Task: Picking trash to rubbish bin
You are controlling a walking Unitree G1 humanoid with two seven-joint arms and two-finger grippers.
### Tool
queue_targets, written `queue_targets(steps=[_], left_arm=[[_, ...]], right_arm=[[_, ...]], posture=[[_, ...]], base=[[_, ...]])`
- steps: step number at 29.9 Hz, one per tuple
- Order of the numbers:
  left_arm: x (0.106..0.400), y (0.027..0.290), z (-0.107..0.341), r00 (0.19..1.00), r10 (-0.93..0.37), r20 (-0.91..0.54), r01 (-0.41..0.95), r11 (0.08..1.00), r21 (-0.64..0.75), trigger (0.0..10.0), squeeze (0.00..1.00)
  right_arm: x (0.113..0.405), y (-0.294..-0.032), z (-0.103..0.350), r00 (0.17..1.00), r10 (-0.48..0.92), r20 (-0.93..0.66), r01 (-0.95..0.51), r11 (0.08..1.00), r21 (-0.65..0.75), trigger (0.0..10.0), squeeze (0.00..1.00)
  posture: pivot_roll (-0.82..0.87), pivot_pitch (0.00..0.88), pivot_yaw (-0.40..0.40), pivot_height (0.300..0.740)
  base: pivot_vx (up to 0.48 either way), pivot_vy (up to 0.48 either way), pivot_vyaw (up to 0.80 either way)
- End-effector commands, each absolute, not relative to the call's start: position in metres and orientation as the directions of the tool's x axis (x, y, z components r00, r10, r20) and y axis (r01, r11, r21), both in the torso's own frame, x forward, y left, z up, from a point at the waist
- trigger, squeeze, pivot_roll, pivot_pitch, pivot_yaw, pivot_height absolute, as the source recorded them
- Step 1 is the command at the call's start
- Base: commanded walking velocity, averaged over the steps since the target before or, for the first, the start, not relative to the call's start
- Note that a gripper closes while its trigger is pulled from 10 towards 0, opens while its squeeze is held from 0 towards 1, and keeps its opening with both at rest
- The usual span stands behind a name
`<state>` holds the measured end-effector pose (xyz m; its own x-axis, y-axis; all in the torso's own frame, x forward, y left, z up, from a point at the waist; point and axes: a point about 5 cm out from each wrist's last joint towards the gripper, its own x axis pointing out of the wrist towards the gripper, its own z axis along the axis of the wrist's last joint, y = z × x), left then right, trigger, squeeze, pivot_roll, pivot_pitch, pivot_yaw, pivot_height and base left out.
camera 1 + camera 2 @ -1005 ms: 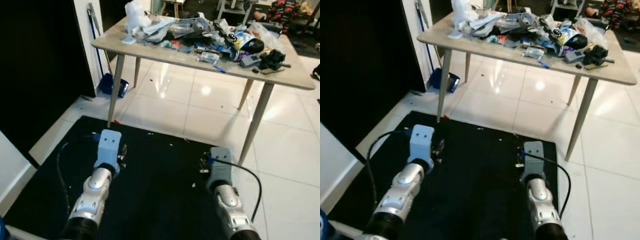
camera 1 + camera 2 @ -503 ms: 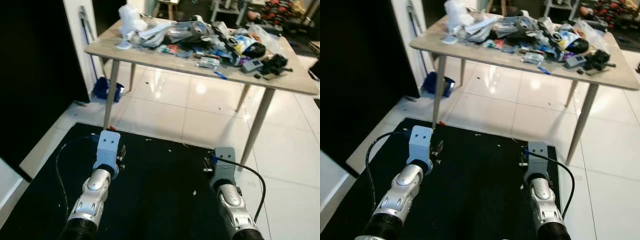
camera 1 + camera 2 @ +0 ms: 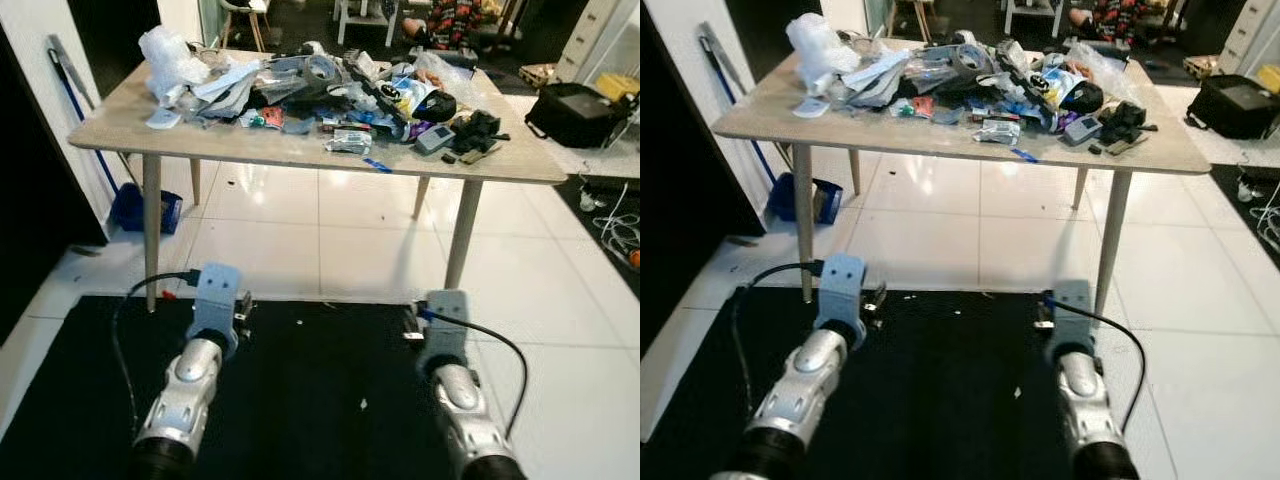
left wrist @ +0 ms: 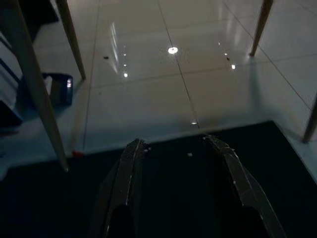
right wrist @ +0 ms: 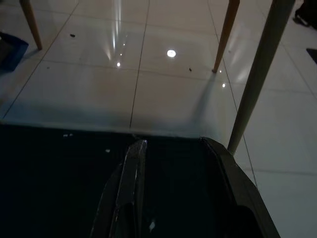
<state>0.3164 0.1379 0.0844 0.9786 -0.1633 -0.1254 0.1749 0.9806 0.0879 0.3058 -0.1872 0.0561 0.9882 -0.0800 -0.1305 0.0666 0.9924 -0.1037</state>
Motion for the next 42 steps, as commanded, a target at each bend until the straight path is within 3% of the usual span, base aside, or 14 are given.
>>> queue_targets(steps=[1,9,17,42], left_arm=[[0.313,0.135,0.079,0.975,-0.171,-0.143,0.183,0.980,0.080,10.0,0.00],[0.313,0.138,0.080,0.977,-0.159,-0.140,0.170,0.982,0.077,10.0,0.00],[0.312,0.138,0.082,0.979,-0.150,-0.135,0.160,0.985,0.064,10.0,0.00],[0.326,0.130,0.121,0.985,-0.174,-0.012,0.174,0.982,0.077,10.0,0.00]], right_arm=[[0.302,-0.193,0.054,0.986,-0.099,-0.135,0.085,0.991,-0.106,10.0,0.00],[0.303,-0.194,0.059,0.989,-0.110,-0.097,0.099,0.988,-0.117,10.0,0.00],[0.318,-0.186,0.101,0.995,-0.060,0.082,0.070,0.990,-0.125,10.0,0.00],[0.327,-0.190,0.131,0.983,-0.043,0.176,0.069,0.987,-0.142,10.0,0.00]], posture=[[-0.05,0.080,0.000,0.740],[-0.05,0.092,-0.002,0.740],[-0.06,0.107,-0.007,0.740],[-0.06,0.124,-0.015,0.740]], base=[[0.352,0.000,0.00],[0.352,0.000,0.00],[0.353,0.000,0.00],[0.352,0.000,0.00]])
